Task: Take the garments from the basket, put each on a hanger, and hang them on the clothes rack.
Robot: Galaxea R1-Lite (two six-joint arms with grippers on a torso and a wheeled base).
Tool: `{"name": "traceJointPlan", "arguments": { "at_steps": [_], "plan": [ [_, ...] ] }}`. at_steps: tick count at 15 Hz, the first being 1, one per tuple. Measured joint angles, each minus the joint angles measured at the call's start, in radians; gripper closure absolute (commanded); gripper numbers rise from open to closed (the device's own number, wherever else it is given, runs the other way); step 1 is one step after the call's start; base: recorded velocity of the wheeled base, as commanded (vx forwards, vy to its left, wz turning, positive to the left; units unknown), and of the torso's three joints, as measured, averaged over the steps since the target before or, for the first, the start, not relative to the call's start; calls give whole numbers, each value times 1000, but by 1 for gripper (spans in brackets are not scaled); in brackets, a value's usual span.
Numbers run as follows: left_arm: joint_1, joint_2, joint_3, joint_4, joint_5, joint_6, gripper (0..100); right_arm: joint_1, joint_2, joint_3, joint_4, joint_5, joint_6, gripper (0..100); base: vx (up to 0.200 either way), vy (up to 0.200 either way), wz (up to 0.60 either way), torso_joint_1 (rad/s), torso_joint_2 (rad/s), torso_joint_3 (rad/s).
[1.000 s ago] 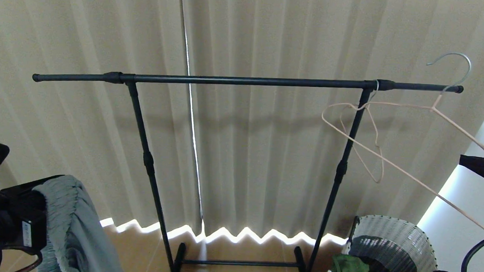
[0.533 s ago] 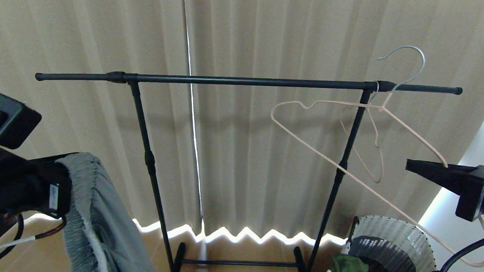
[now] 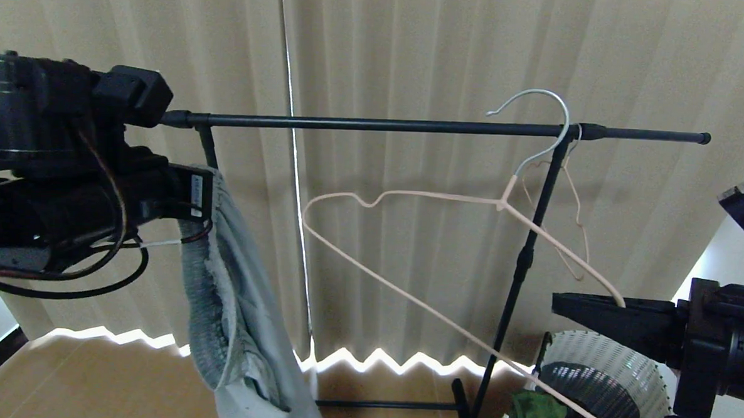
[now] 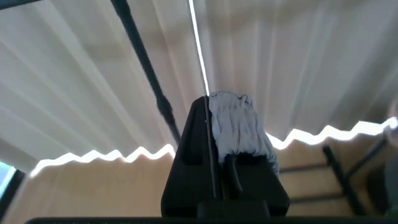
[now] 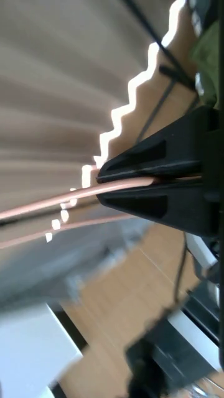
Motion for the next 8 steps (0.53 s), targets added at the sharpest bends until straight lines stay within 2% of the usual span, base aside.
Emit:
{"name": "traceJointPlan", "arguments": {
  "at_steps": [3,8],
  "plan": [
    [-13,105,-119,0,80,-47,100,56,26,-4,-4,2,0,100,0,0,0,0,0,0],
    [-57,172,-212,59,91,-52,100,98,96,-23,-64,0,-4,100,0,0,0,0,0,0]
  ]
}}
